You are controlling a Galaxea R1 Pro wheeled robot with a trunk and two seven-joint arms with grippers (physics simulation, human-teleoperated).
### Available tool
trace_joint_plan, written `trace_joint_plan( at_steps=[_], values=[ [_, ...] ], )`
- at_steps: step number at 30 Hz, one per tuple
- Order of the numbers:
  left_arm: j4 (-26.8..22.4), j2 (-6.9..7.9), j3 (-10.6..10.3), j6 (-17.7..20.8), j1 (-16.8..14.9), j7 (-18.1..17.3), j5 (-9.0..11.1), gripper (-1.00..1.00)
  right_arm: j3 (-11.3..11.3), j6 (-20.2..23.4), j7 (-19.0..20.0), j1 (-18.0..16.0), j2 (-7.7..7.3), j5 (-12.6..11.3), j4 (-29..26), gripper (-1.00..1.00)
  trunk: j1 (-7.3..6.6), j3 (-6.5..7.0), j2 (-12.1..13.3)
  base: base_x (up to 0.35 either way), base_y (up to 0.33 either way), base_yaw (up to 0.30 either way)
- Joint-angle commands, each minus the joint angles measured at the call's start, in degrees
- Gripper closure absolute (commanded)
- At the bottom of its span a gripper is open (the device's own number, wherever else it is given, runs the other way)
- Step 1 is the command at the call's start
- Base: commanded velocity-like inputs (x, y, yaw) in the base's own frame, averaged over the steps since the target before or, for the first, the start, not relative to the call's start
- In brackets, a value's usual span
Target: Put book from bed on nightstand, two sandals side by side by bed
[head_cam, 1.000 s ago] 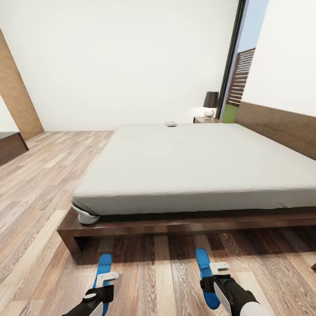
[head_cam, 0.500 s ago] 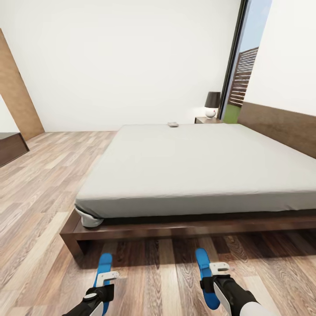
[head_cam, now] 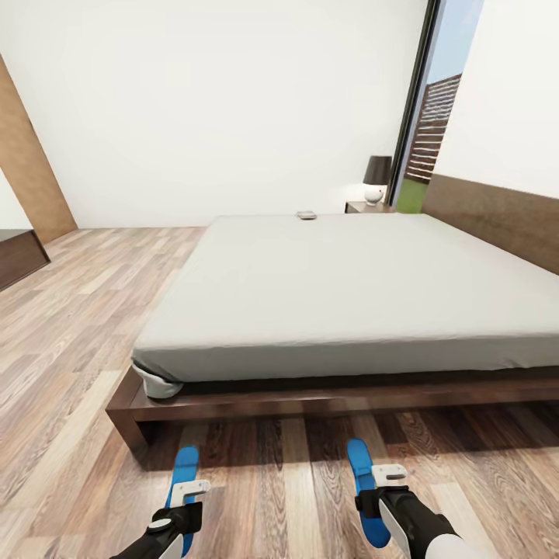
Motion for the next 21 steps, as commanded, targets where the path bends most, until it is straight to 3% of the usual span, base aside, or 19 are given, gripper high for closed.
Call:
trace_joint_plan(
  at_steps=[1,9,17,21],
  values=[
    [-0.2,0.06,-0.5,0.2,0.0,0.4,0.4,1.00,-0.1,0.4,-0.1,0.0,0.01,0.4,-0.1,1.00,0.01,-0.28,0.0,0.000,0.000,0.000],
    [-0.1,0.04,-0.5,0.2,0.0,0.4,0.4,1.00,-0.1,0.3,0.0,0.2,-0.27,0.4,-0.5,1.00,0.22,-2.05,-0.1,0.000,0.000,0.000],
    [-0.2,0.07,-0.3,0.1,0.0,0.3,0.4,1.00,-0.2,0.8,5.4,0.5,-0.43,0.5,-6.9,1.00,0.42,-3.82,-0.3,0.000,0.000,0.000],
    [-0.2,0.11,-0.1,0.2,0.0,0.1,0.4,1.00,-0.1,1.2,6.2,0.6,-0.40,0.5,-8.4,1.00,0.53,-4.71,-0.3,0.000,0.000,0.000]
  ],
)
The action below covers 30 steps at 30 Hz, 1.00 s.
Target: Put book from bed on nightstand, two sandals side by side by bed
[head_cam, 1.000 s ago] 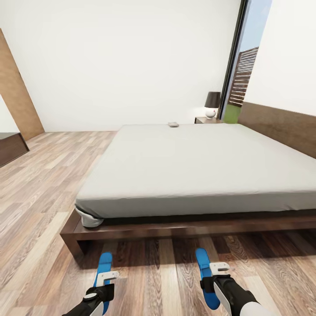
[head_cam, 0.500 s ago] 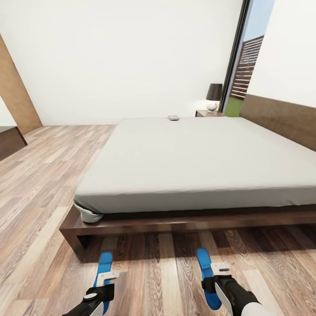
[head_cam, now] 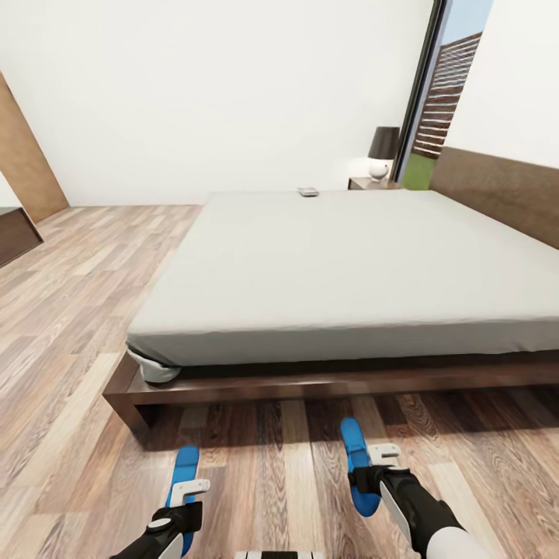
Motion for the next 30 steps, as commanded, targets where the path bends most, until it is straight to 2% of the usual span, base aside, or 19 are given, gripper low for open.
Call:
trace_joint_plan(
  at_steps=[1,10,20,30],
  values=[
    [-0.2,0.06,-0.5,0.2,0.0,0.4,0.4,1.00,-0.1,0.4,0.3,0.0,0.08,0.4,-0.3,1.00,0.01,-0.27,0.0,0.000,0.000,0.000],
    [-0.2,0.24,-0.8,0.2,-0.1,0.7,0.3,1.00,0.4,0.8,0.5,0.0,0.10,0.3,-0.7,1.00,0.24,-2.27,-0.2,0.000,0.000,0.000],
    [-0.2,1.48,-1.1,-3.8,-0.1,0.9,0.1,1.00,0.6,4.0,0.5,0.0,-0.07,0.5,-0.7,1.00,0.24,-2.27,-0.2,0.000,0.000,0.000],
    [-0.1,1.64,-1.2,-5.6,-0.1,1.1,0.1,1.00,0.6,4.2,1.4,0.0,-2.65,0.5,-0.8,1.00,0.50,-4.48,-0.3,0.000,0.000,0.000]
  ],
)
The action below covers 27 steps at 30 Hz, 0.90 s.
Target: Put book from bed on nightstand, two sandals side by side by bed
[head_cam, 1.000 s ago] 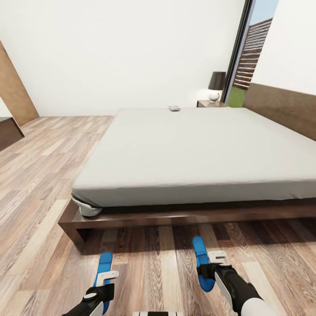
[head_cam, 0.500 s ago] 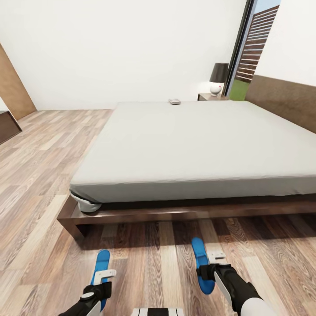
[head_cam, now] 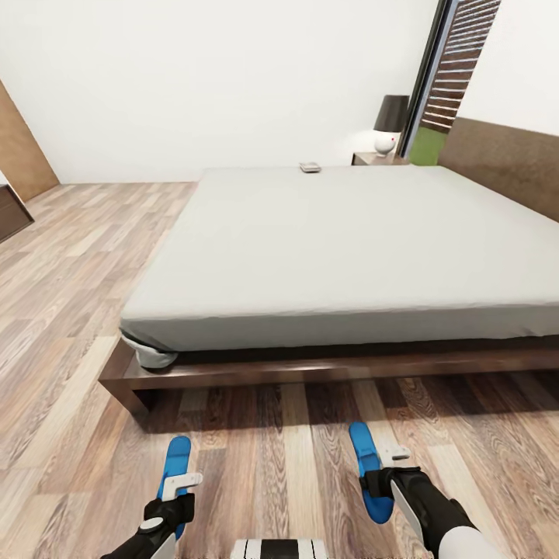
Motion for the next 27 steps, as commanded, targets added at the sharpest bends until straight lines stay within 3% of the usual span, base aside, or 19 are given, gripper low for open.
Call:
trace_joint_plan(
  at_steps=[1,8,13,17,21,27],
  values=[
    [0.0,0.05,-0.5,-0.2,0.0,0.3,0.5,1.00,-0.1,0.4,1.4,0.0,-0.32,0.4,-0.2,1.00,0.01,-0.27,0.0,0.000,0.000,0.000],
    [-0.1,0.13,-0.5,-0.6,-0.1,0.4,0.5,1.00,-0.1,5.0,6.1,0.8,-0.87,0.5,-7.1,1.00,0.19,-1.82,-0.1,0.000,0.000,0.000],
    [-0.2,0.51,-0.5,-0.7,-0.2,0.3,0.5,1.00,-0.1,10.1,7.7,5.7,-0.94,0.6,-18.0,1.00,0.32,-2.93,-0.2,0.000,0.000,0.000],
    [-1.6,1.19,-0.5,-0.7,-0.3,0.3,0.4,1.00,-0.2,12.5,8.2,7.9,-1.01,0.7,-23.3,1.00,0.32,-2.93,-0.2,0.000,0.000,0.000],
    [-2.8,1.60,-0.5,-0.7,-0.2,0.3,0.4,1.00,-0.1,13.1,8.6,8.4,-1.08,0.7,-25.0,1.00,0.32,-2.93,-0.2,0.000,0.000,0.000],
    [-3.4,1.78,-0.5,-0.7,-0.2,0.3,0.4,1.00,-0.1,14.8,11.6,10.9,-3.37,0.6,-31.2,1.00,0.32,-2.93,-0.2,0.000,0.000,0.000]
  ],
)
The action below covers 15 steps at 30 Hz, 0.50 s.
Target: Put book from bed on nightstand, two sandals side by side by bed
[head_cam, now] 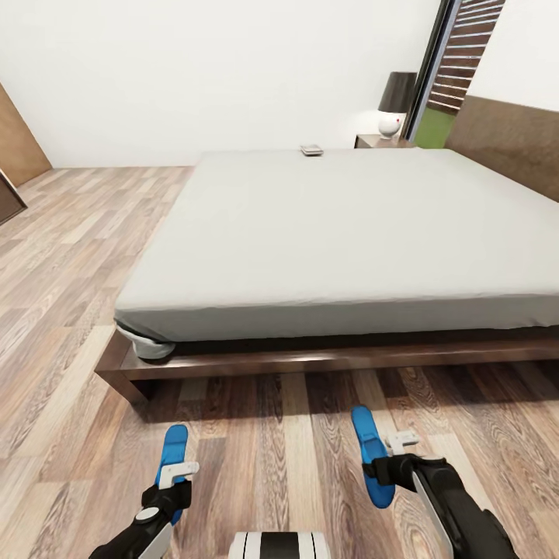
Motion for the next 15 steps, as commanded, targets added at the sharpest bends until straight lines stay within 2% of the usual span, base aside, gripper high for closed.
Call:
trace_joint_plan(
  at_steps=[1,7,15],
  values=[
    [-0.1,0.06,-0.5,-0.2,0.0,0.4,0.6,1.00,-0.1,1.5,1.0,1.1,-0.53,0.4,-2.3,1.00,-0.01,-0.04,0.0,0.000,0.000,0.000],
    [-0.1,0.03,-0.5,-0.2,0.0,0.4,0.6,1.00,0.0,4.3,2.1,3.3,-1.33,0.4,-7.7,1.00,-0.01,-0.04,0.0,0.043,0.047,0.000],
    [-0.1,0.00,-0.6,-0.2,0.0,0.4,0.5,1.00,0.0,4.7,2.2,3.6,-1.44,0.4,-8.6,1.00,-0.01,-0.04,0.0,0.054,0.082,0.000]
  ],
)
